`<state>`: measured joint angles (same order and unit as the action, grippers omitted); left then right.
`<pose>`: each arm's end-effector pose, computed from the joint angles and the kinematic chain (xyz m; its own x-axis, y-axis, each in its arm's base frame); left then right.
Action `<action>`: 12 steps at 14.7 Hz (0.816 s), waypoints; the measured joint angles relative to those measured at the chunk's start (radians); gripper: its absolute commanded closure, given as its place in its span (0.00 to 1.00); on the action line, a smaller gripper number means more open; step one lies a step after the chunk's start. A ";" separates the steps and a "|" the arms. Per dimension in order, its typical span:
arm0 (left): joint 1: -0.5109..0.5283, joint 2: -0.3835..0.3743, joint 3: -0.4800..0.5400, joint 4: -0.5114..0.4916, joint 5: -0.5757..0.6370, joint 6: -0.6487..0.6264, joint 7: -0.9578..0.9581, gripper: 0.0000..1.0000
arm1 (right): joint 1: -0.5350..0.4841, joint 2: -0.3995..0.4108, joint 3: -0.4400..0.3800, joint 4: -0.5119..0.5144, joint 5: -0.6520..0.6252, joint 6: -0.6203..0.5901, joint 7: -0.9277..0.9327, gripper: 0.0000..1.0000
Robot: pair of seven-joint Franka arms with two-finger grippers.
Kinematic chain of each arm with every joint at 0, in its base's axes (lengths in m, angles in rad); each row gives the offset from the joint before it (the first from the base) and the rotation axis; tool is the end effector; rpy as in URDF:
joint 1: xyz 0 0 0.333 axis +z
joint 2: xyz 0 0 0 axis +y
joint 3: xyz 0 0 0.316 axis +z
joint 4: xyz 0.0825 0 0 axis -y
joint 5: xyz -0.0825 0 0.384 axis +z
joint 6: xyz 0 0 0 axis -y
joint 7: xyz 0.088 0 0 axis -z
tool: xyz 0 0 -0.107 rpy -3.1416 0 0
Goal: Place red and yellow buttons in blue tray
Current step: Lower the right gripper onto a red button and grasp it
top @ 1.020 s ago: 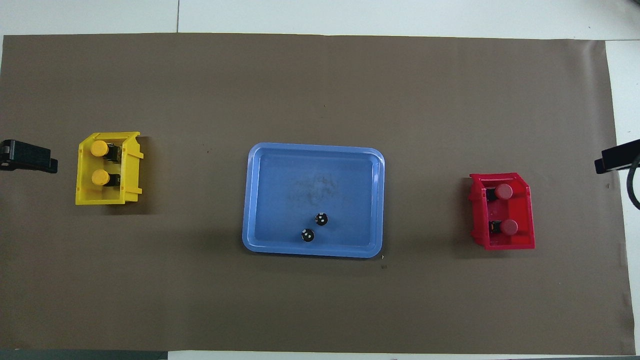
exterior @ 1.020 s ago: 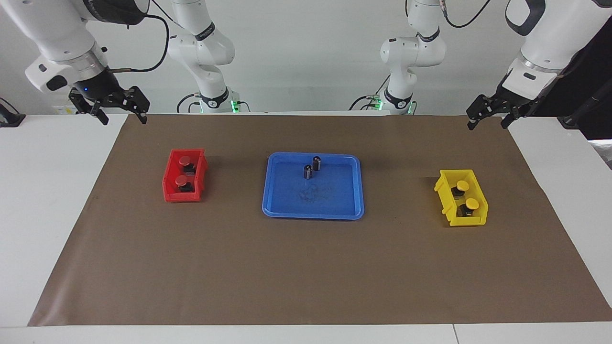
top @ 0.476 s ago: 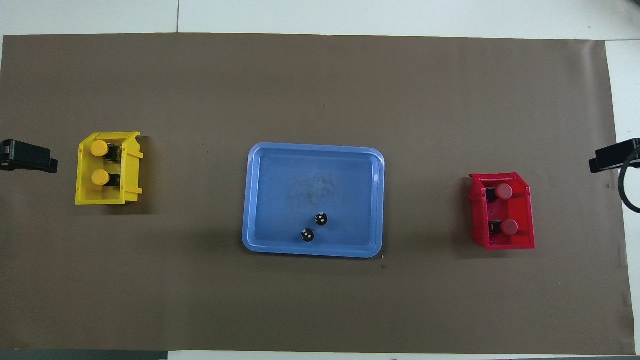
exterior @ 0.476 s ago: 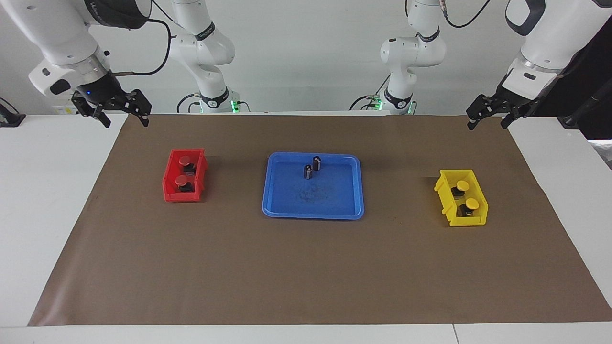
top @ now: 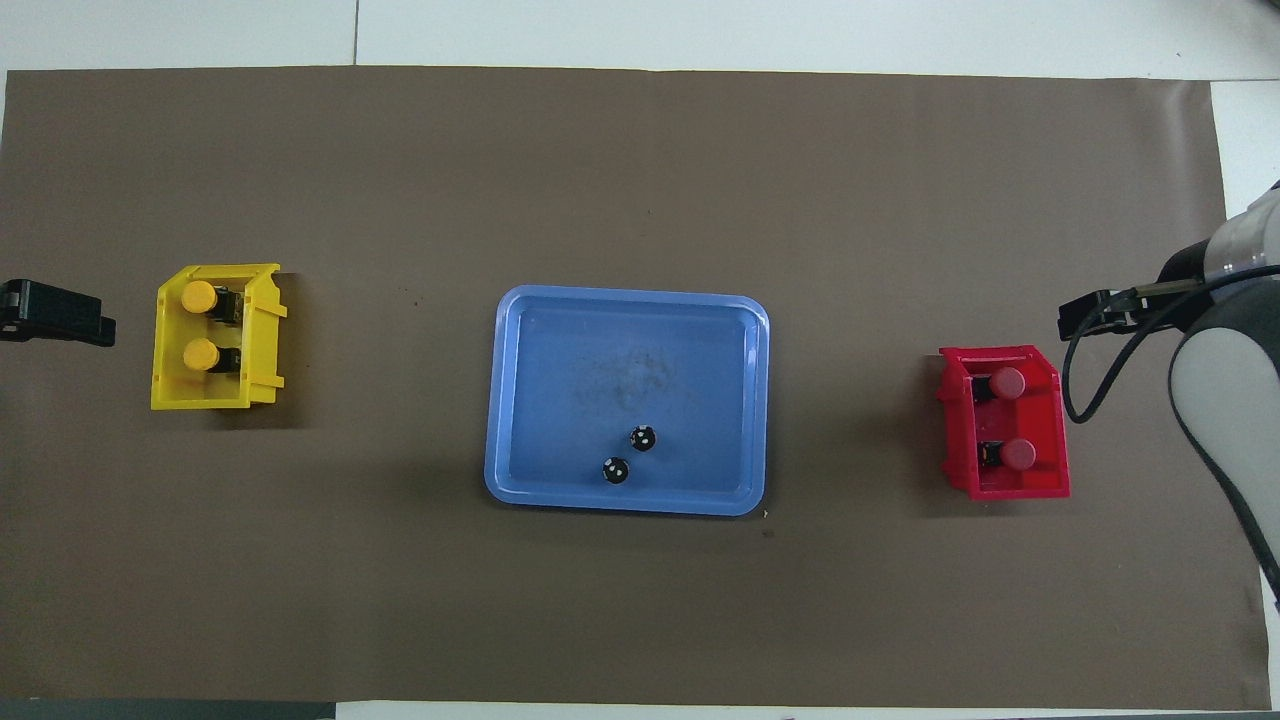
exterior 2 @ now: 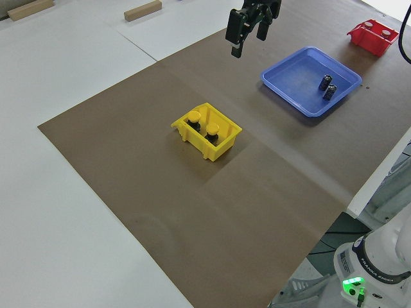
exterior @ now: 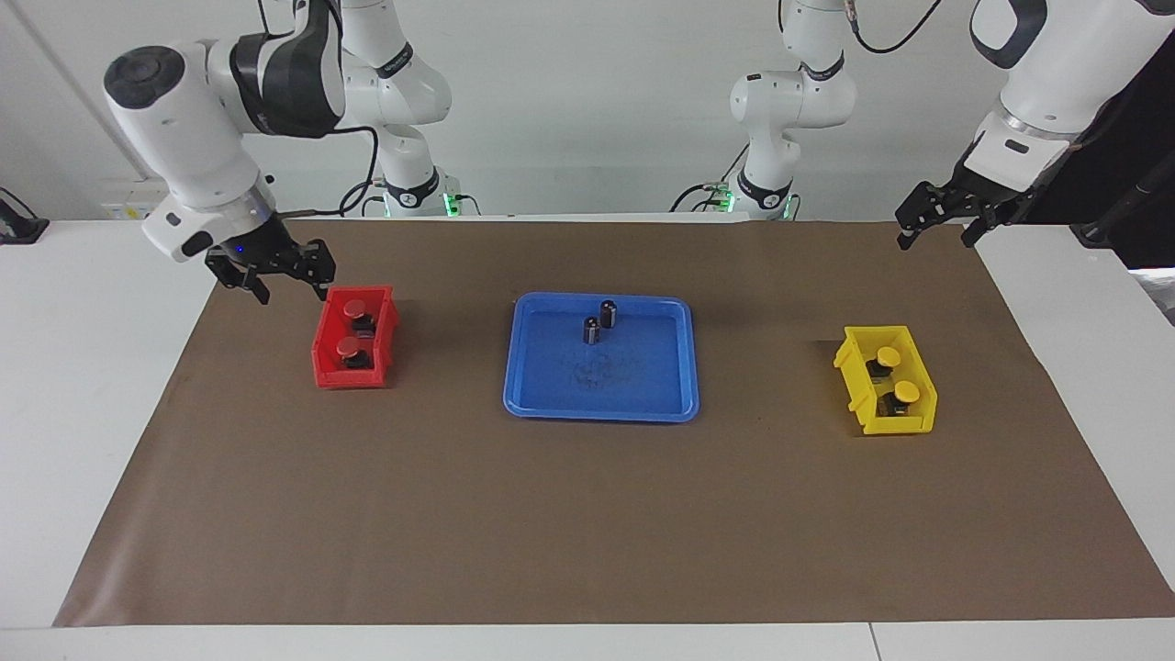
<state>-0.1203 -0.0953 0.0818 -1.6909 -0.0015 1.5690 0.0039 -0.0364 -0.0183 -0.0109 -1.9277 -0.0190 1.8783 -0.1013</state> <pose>0.5229 -0.0183 0.6189 0.9987 -0.0430 -0.0269 -0.0427 -0.9990 0.0094 0.5503 -0.0275 0.4910 0.9977 0.0597 -0.0328 0.0602 -0.9981 0.0145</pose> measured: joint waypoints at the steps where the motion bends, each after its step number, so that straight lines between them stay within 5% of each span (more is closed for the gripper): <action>1: 0.000 0.000 0.000 0.000 0.000 0.000 0.000 0.00 | 0.000 0.010 -0.001 -0.042 0.000 0.056 0.000 0.21; 5: 0.000 0.000 0.000 0.000 0.000 0.000 0.000 0.00 | -0.001 0.026 -0.002 -0.199 0.000 0.245 0.001 0.26; 12: 0.000 0.000 0.000 0.000 0.000 0.000 0.000 0.00 | 0.000 0.026 -0.002 -0.298 0.008 0.350 0.002 0.35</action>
<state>-0.1203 -0.0953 0.0818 -1.6909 -0.0015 1.5690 0.0039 -0.0369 0.0073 -0.0132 -2.2256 -0.0108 2.2281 -0.0991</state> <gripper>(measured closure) 0.000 0.322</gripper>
